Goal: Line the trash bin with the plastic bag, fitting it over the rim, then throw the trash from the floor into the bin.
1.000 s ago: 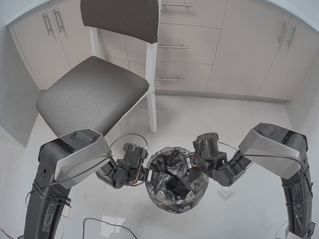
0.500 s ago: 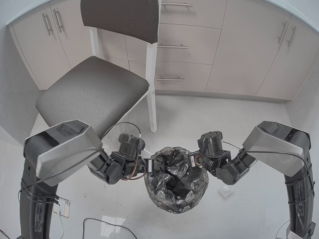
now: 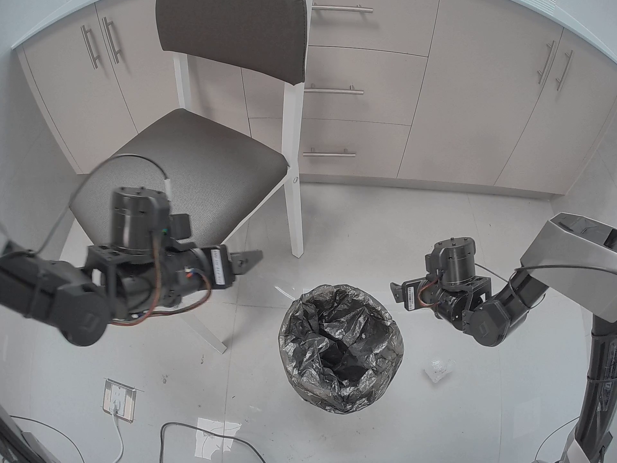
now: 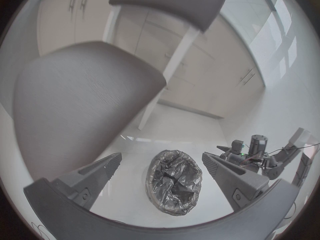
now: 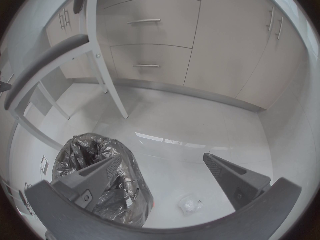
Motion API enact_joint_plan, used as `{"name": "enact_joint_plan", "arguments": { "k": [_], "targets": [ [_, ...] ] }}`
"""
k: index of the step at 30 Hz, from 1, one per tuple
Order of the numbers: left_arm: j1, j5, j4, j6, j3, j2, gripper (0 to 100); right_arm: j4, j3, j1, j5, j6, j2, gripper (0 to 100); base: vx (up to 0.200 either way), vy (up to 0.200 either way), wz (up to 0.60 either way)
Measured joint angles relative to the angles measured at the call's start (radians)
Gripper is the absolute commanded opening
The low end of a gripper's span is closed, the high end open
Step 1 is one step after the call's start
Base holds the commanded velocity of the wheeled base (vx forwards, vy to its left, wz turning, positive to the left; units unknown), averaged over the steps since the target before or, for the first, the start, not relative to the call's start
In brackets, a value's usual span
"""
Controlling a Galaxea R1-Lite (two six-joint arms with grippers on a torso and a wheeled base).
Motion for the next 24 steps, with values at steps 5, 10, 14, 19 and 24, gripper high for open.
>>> {"name": "enact_joint_plan", "arguments": {
  "k": [5,10,14,19,24],
  "targets": [
    [0.097,-0.002,0.041,0.046,0.121,-0.239,100,0.002,-0.031,-0.061,0.022,-0.019,-0.017,100,0.000,0.000,0.00],
    [0.246,-0.005,0.153,0.090,0.209,-0.493,100,0.008,-0.149,-0.117,0.039,-0.047,0.030,100,0.000,0.000,0.00],
    [0.331,-0.010,0.307,0.111,0.252,-0.689,100,0.014,-0.270,-0.147,0.048,-0.069,0.096,100,0.000,0.000,0.00],
    [0.404,-0.023,0.493,0.130,0.305,-0.943,100,0.043,-0.447,-0.187,0.055,-0.094,0.191,100,0.000,0.000,0.00],
    [0.450,-0.033,0.605,0.142,0.372,-1.148,100,0.099,-0.677,-0.237,0.057,-0.114,0.299,100,0.000,0.000,0.00]
  ]
}}
